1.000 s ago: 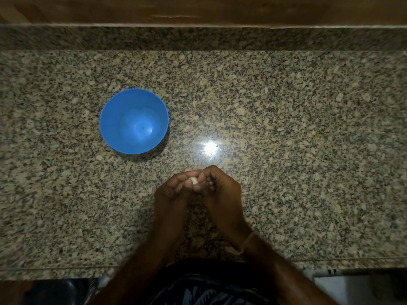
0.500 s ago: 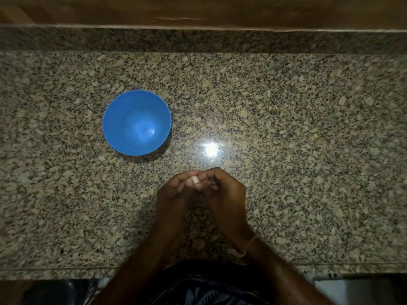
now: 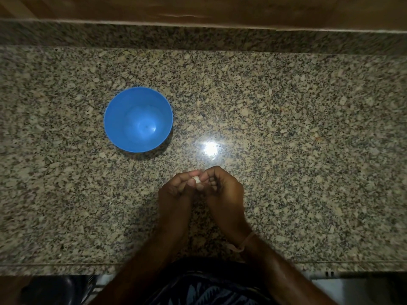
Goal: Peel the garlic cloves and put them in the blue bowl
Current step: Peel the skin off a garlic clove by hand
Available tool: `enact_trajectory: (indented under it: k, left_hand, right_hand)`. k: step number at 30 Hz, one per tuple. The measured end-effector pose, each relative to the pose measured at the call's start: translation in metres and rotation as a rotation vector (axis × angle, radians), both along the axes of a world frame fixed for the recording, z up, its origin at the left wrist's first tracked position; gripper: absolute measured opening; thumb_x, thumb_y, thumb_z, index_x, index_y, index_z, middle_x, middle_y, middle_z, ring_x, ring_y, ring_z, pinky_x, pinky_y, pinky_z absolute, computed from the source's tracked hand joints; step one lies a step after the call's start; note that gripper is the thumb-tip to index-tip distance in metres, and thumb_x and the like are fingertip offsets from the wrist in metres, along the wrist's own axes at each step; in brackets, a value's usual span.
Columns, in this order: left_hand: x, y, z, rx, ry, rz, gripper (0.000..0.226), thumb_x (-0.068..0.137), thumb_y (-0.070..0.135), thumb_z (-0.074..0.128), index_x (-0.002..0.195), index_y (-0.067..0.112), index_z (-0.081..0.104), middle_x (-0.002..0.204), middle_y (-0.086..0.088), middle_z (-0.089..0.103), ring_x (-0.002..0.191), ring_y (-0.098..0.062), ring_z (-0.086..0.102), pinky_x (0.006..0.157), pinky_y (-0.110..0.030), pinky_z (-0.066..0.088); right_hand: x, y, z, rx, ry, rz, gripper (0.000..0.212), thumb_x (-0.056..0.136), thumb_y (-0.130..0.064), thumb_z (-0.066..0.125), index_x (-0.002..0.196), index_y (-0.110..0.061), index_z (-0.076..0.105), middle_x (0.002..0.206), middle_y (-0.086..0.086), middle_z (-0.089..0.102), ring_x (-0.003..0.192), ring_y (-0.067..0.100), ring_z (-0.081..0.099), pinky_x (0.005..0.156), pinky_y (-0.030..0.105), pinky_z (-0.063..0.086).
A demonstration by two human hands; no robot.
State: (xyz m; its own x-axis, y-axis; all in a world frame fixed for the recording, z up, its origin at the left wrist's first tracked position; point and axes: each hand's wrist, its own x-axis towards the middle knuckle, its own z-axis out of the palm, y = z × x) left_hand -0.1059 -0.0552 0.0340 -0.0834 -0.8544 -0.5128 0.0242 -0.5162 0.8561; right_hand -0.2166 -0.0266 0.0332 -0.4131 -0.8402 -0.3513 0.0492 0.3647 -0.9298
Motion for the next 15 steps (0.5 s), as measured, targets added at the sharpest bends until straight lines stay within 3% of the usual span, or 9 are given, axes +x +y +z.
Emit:
enact_trajectory:
  k: [6,11,15]
  left_hand:
    - [0.0032,-0.0016,0.0004,-0.006,0.035,-0.022,0.022,0.097,0.018,0.062,0.113,0.009,0.074,0.103,-0.014,0.080,0.101,-0.031,0.077,0.089,-0.040,0.061]
    - [0.0047,0.0014,-0.0022,-0.014,0.029,-0.057,0.022,0.095,0.019,0.059,0.109,0.018,0.077,0.102,-0.009,0.081,0.100,-0.027,0.077,0.084,-0.032,0.061]
    - [0.0039,0.0010,-0.0061,-0.043,-0.036,-0.053,0.023,0.093,0.020,0.061,0.108,0.017,0.077,0.098,-0.008,0.081,0.098,-0.026,0.078,0.088,-0.041,0.061]
  right_hand:
    - [-0.0014,-0.0008,-0.0006,0.028,-0.077,-0.032,0.011,0.087,0.003,0.079,0.089,-0.006,0.073,0.082,-0.001,0.077,0.074,0.005,0.070,0.070,0.019,0.056]
    - [-0.0004,0.0027,-0.0027,0.036,-0.079,-0.029,0.011,0.085,0.006,0.079,0.089,-0.002,0.072,0.081,-0.006,0.076,0.073,0.003,0.069,0.069,0.018,0.055]
    - [0.0017,0.0013,-0.0040,0.039,-0.049,-0.020,0.010,0.087,0.004,0.078,0.088,-0.003,0.070,0.081,-0.013,0.077,0.072,0.000,0.067,0.068,0.016,0.053]
